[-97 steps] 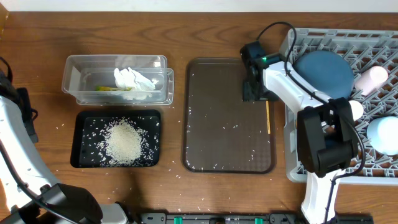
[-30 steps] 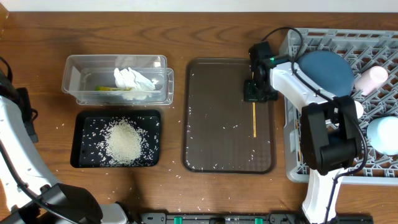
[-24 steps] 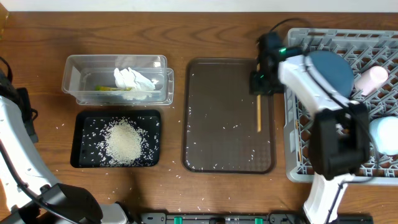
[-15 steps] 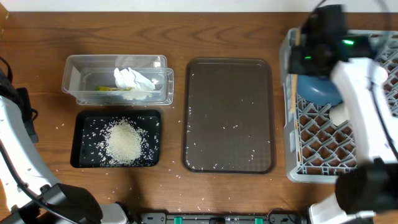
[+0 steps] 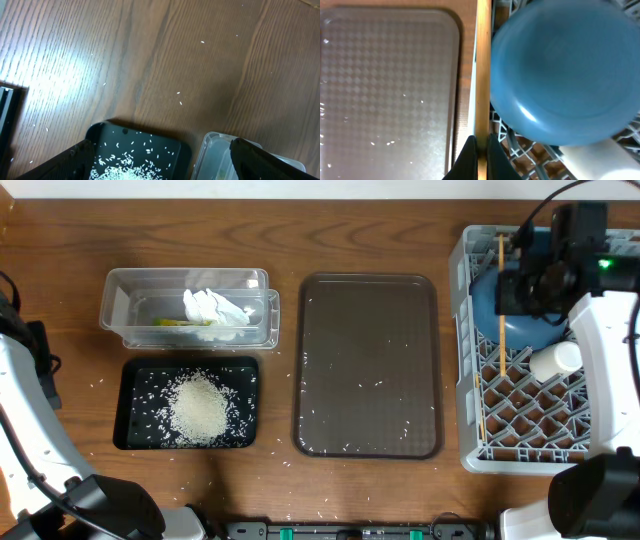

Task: Sort waste into correct bins and load items into the dishwasher rack
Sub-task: 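Carry the second chopstick into the rack and release it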

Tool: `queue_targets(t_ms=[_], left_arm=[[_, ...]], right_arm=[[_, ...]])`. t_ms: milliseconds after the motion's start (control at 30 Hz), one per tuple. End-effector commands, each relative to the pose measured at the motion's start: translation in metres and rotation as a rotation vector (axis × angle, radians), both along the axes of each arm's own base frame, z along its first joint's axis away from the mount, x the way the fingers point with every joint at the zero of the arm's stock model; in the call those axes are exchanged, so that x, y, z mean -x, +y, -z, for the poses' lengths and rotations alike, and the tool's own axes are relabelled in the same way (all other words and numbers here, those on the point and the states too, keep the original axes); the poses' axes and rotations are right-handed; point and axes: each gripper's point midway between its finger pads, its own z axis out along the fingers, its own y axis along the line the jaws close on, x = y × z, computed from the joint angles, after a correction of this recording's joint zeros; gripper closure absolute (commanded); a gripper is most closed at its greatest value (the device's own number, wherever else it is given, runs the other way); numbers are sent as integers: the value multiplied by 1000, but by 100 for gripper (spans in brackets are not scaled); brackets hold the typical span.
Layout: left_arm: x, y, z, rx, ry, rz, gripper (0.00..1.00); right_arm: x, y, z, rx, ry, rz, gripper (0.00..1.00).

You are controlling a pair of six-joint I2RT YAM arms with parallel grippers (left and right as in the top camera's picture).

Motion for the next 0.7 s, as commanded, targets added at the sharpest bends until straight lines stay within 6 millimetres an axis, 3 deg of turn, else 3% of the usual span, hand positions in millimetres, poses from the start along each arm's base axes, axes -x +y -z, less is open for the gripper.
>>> queue_targets(t_ms=[0, 167, 300, 533, 667], left_arm=[[2, 0, 2, 1, 16, 5, 11], [2, 0, 2, 1, 16, 5, 11], [2, 0, 2, 1, 16, 5, 11], [2, 0, 2, 1, 16, 5, 11], [3, 0, 2, 2, 16, 5, 11]], right_arm=[[7, 1, 25, -9, 50, -13, 98], [14, 3, 49, -22, 84, -6, 93], [18, 3, 59, -26, 101, 2, 68], [17, 3, 58, -40, 104, 36, 57], [19, 3, 46, -60, 93, 87, 49]])
